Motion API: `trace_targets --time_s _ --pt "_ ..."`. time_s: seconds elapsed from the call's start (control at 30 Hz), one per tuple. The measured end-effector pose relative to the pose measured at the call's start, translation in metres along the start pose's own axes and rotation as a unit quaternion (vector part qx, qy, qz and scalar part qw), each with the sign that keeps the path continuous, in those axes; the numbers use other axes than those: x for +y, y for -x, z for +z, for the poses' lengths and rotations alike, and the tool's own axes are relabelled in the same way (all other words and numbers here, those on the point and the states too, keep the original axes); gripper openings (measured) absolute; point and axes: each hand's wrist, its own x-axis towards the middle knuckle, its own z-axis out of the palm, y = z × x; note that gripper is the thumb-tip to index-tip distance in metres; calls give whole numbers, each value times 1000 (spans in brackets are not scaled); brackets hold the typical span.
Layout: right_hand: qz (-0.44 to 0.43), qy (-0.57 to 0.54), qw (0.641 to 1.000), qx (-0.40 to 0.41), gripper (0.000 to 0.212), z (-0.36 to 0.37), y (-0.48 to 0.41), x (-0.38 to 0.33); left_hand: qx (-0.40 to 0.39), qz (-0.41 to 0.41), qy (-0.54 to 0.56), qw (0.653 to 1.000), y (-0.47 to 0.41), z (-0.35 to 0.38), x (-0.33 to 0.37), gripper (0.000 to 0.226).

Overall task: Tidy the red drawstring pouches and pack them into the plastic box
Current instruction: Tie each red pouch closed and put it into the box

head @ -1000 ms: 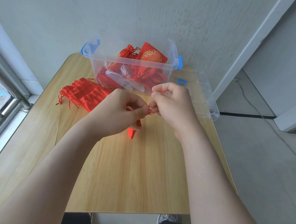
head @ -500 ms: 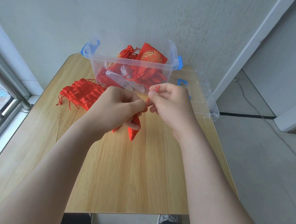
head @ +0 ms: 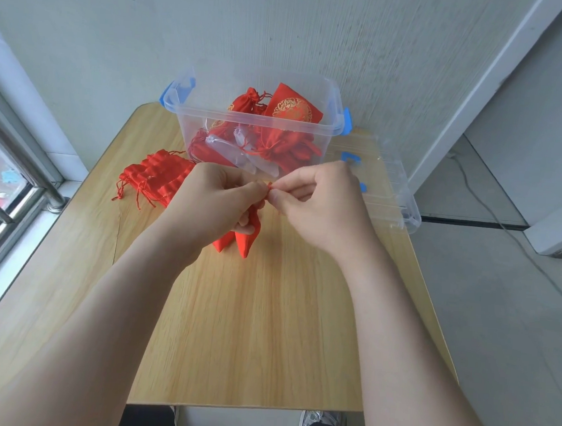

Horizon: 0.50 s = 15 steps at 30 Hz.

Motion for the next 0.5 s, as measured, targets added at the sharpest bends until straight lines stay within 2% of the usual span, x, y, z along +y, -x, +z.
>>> trace_targets --time_s 0.2,0.37,0.5 --pt "-44 17 998 34 16 3 1 -1 -14 -3 28 1000 3 -1 3 21" --pt "-77 55 995 21 16 5 0 2 -7 -7 23 1000 2 -2 0 22" --pt "-69 45 996 20 13 8 -1 2 -4 -22 27 999 -1 0 -3 25"
